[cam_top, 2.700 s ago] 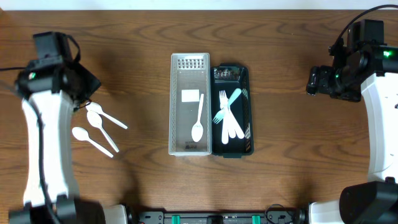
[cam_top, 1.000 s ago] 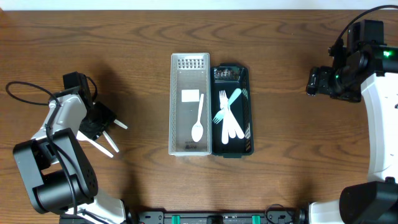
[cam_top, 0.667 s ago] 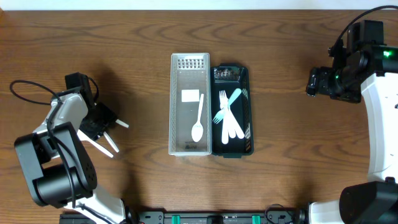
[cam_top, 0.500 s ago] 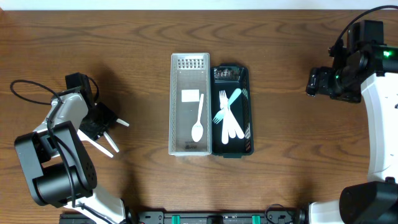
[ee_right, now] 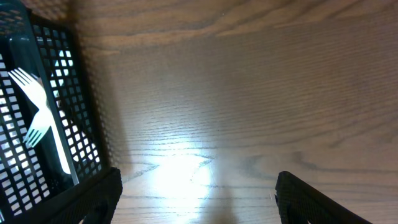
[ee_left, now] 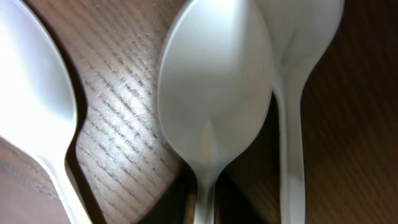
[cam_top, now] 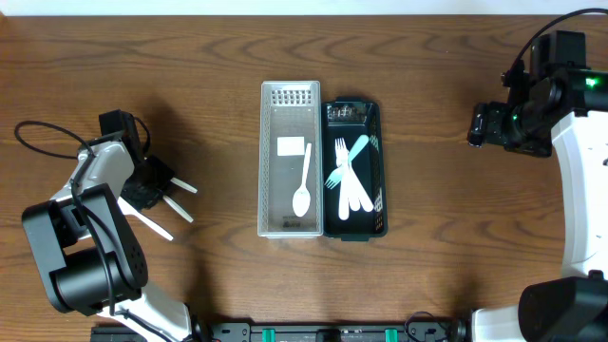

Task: Pack container
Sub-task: 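Carry the white spoon into the white basket and release it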

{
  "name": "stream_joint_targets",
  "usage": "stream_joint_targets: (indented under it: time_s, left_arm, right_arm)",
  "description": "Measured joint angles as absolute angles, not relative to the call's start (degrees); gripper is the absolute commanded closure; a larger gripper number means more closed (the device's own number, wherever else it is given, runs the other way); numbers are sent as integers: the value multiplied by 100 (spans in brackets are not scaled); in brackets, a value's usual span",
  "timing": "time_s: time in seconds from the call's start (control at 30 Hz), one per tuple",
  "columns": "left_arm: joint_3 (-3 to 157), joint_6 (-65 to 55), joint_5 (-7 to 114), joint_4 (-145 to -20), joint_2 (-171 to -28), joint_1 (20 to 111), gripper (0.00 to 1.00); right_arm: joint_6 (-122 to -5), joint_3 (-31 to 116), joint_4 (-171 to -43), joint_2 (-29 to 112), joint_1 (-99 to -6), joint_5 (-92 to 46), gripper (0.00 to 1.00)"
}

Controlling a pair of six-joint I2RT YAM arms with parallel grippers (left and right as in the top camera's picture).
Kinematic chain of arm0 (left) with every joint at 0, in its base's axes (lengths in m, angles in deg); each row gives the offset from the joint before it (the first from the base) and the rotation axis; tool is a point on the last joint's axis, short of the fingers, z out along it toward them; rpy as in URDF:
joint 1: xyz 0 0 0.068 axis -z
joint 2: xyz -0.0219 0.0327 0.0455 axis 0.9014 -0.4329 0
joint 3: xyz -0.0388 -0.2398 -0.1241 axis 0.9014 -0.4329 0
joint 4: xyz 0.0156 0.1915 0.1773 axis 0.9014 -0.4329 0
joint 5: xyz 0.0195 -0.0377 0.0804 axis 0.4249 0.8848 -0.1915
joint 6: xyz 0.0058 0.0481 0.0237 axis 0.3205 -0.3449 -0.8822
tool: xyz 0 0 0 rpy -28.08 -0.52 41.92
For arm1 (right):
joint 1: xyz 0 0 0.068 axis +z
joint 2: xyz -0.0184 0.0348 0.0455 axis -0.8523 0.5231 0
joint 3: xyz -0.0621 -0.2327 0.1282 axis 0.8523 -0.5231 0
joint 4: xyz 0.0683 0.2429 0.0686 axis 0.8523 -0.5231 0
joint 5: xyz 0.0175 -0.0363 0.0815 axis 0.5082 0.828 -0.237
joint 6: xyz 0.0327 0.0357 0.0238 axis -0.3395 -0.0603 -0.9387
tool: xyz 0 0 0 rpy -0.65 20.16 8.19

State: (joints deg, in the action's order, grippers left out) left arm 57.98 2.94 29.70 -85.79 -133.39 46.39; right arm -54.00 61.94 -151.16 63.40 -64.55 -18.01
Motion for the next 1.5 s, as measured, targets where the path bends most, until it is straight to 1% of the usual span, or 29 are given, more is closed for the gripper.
stream_joint_targets:
  time_s: [0.03,0.37,0.5,0.6,0.67,0.77,0.9,0.97,1.07,1.17,1.23,1.3,1.5]
  left_arm:
    - [5798,331,2981,-8564,-13339,4639,94]
    - [5818,312,2992,-8614,-13339,4642,94]
    - [5851,314,2989,-9056,-13302,4670,94]
    - [5864,283,2989,-9554,-12895,4849,94]
    - [5916,207,2987,-9735,-12368,5116,94]
    - [6190,6,2992,-9928,-11389,5817,94]
    - [6563,-309,3002,-10013,-10419,7203,94]
    - [6642,-508,3024,-9993,-10244,7990,94]
    - [6649,-844,2970,-9770,-10371,8952,94]
    - [6649,-1072,2736,-9502,-10694,9671,94]
    - [6649,-1172,2620,-9331,-10972,9964,94]
    - [6649,-1212,2535,-9156,-11319,10066,94]
    - [6646,-1188,2404,-8852,-12231,9905,94]
  right_arm:
    - [-5400,6194,-15118,6340,-6455,-1801,18]
    - [-5400,6194,-15118,6340,-6455,-1801,18]
    - [-5400,6194,-15116,6340,-6455,-1801,18]
    - [-5400,6194,-15110,6340,-6455,-1801,18]
    - [-5400,6194,-15101,6340,-6455,-1801,18]
    - [-5400,6191,-15086,6340,-6455,-1801,18]
    - [-5400,6191,-15040,6340,-6455,-1801,18]
    - [-5400,6191,-15024,6340,-6455,-1801,18]
    - [-5400,6191,-15022,6340,-6455,-1803,18]
    - [-5400,6191,-15027,6340,-6455,-1801,18]
    - [-5400,6189,-15033,6340,-6455,-1801,18]
    - [-5400,6189,-15033,6340,-6455,-1801,18]
    - [-5400,6187,-15092,6340,-6455,-1803,18]
